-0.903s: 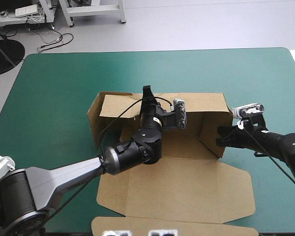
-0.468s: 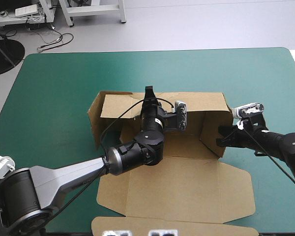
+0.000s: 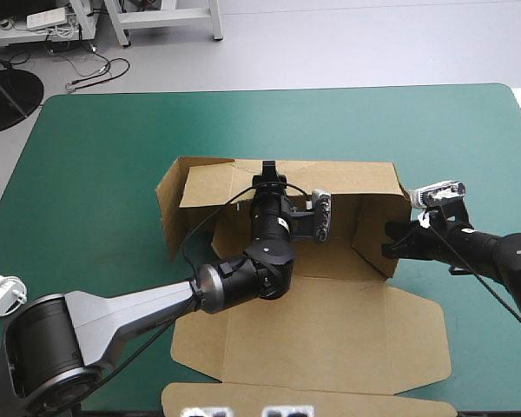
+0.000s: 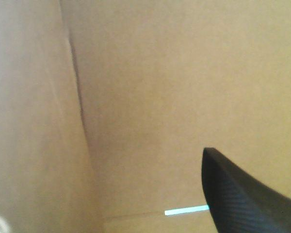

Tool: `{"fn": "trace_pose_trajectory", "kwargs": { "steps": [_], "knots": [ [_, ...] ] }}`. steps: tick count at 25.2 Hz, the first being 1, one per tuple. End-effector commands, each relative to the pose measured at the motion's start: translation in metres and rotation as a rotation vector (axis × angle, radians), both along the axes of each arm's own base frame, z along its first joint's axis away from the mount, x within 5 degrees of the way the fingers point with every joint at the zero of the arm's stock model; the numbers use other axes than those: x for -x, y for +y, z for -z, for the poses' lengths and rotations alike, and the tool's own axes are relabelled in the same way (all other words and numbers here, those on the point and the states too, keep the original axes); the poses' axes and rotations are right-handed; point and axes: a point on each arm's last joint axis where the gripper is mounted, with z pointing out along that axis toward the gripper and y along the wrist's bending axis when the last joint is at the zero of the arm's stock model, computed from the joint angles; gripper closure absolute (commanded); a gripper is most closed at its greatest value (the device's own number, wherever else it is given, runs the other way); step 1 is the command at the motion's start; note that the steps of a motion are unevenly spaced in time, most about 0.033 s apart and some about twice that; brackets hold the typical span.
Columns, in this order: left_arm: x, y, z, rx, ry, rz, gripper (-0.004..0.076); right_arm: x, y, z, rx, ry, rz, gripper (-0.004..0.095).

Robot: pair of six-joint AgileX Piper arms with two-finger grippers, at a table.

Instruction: Fold the box

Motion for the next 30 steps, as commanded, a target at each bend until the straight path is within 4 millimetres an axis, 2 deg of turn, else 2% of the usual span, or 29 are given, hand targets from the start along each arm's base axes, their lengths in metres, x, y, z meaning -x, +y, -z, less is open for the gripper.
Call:
{"fn": "trace_pose_trajectory", "kwargs": {
  "steps": [1, 4, 10, 14, 16, 18, 20, 21, 22, 24, 25, 26, 27, 28, 30],
  "knots": [
    [0.013, 0.000, -0.021, 0.039, -0.043, 0.001, 0.0255, 0.000, 0.002, -0.009, -0.049, -0.011, 0.001, 0.0909],
    [0.030, -0.006, -0.037, 0.047, -0.106, 0.050, 0.0257, 0.000, 0.001, -0.008, -0.038, 0.000, 0.004, 0.0909],
    [0.076, -0.003, -0.080, 0.216, -0.152, 0.112, 0.0301, 0.001, 0.000, -0.008, -0.028, 0.006, 0.008, 0.0909],
    [0.108, 0.010, -0.113, 0.312, -0.175, 0.180, 0.0328, 0.000, 0.000, -0.008, -0.025, 0.003, 0.013, 0.0909],
    [0.118, 0.017, -0.127, 0.358, -0.186, 0.211, 0.0341, 0.000, -0.001, -0.008, -0.025, 0.001, 0.021, 0.0908],
    [0.122, 0.028, -0.140, 0.397, -0.213, 0.224, 0.0388, -0.001, -0.001, -0.008, -0.033, 0.008, 0.037, 0.0908],
    [0.118, 0.040, -0.152, 0.411, -0.266, 0.206, 0.0524, -0.001, -0.001, -0.008, -0.038, 0.014, 0.046, 0.0908],
    [0.108, 0.053, -0.160, 0.424, -0.299, 0.167, 0.0706, -0.001, -0.001, -0.008, -0.046, 0.019, 0.053, 0.0908],
    [0.101, 0.061, -0.164, 0.430, -0.309, 0.142, 0.0725, -0.001, -0.001, -0.008, -0.051, 0.023, 0.058, 0.0908],
    [0.072, 0.084, -0.171, 0.477, -0.320, 0.031, 0.0724, -0.001, -0.002, -0.007, -0.072, 0.049, 0.087, 0.0908],
    [0.048, 0.105, -0.177, 0.517, -0.331, -0.072, 0.0724, 0.000, -0.002, -0.007, -0.070, 0.074, 0.093, 0.0908],
    [0.037, 0.117, -0.180, 0.546, -0.336, -0.122, 0.0724, 0.001, -0.002, -0.007, -0.070, 0.089, 0.097, 0.0908],
    [0.018, 0.140, -0.187, 0.606, -0.343, -0.213, 0.0724, 0.000, -0.001, -0.013, -0.094, 0.121, 0.100, 0.0908],
    [0.009, 0.153, -0.190, 0.648, -0.328, -0.276, 0.0724, 0.000, 0.000, -0.019, -0.105, 0.128, 0.092, 0.0908],
    [-0.012, 0.201, -0.189, 0.824, -0.193, -0.495, 0.0724, -0.005, 0.002, -0.044, -0.141, 0.135, 0.086, 0.0908]
  ]
}}
